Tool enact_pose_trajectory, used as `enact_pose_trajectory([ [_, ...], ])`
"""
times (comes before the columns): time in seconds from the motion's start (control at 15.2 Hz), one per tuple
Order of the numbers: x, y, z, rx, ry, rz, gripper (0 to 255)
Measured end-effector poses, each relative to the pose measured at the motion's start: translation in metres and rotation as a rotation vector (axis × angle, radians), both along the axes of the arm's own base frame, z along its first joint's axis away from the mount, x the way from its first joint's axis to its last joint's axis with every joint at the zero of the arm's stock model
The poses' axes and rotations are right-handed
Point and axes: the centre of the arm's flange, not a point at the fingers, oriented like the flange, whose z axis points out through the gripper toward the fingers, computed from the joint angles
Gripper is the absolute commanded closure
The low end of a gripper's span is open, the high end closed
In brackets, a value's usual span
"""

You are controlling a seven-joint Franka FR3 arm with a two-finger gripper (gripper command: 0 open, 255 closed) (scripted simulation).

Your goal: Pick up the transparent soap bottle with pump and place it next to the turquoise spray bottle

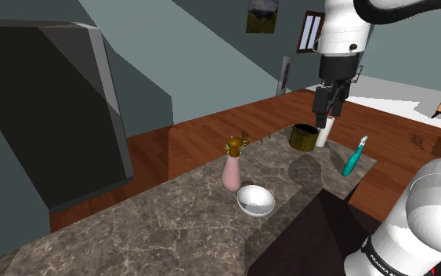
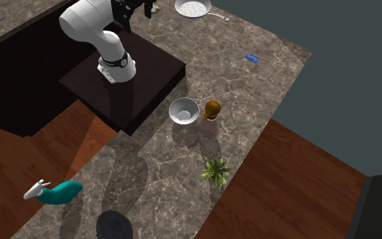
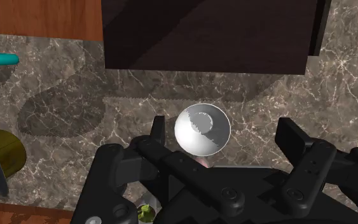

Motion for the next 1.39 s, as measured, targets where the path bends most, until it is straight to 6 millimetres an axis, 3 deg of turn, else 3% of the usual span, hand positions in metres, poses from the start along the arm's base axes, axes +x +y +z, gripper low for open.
enact_pose_trajectory([
  [0.13,0.004,-0.001,-0.003,-0.001,-0.001,0.01,0],
  [0.26,0.021,-0.003,-0.015,-0.005,-0.008,0.043,0],
  [0.86,0.107,-0.011,-0.075,-0.024,-0.049,0.229,0],
  [1.39,0.192,0.003,-0.129,-0.042,-0.087,0.397,0],
])
